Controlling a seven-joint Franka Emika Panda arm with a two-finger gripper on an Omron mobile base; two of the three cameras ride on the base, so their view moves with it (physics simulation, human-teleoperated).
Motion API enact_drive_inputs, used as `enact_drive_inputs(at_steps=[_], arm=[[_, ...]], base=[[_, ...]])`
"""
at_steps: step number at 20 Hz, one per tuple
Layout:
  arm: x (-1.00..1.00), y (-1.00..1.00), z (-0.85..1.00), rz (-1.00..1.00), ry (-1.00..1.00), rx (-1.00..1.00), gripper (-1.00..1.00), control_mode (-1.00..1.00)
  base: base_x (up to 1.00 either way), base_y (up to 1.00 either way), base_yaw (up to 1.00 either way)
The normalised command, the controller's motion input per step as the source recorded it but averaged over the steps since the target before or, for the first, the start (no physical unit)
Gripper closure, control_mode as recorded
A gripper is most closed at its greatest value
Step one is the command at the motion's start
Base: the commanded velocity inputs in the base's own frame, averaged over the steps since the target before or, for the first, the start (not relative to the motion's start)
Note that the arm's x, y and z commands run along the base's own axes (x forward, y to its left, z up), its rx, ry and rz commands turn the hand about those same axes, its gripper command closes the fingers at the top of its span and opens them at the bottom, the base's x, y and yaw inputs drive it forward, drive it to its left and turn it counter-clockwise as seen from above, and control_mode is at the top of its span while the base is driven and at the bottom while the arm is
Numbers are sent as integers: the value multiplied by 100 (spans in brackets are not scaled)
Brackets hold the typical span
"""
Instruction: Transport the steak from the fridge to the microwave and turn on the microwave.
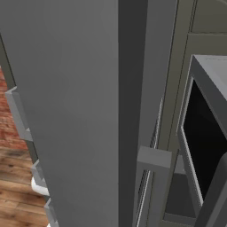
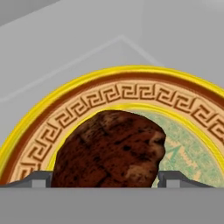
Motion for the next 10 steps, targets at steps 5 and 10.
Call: enact_drive_inputs(at_steps=[5,10], arm=[[-4,-3,0,-1,-8,4,100,-100],[-7,0,0,0,-5,6,100,-100]], base=[[0,0,0],[0,0,0]])
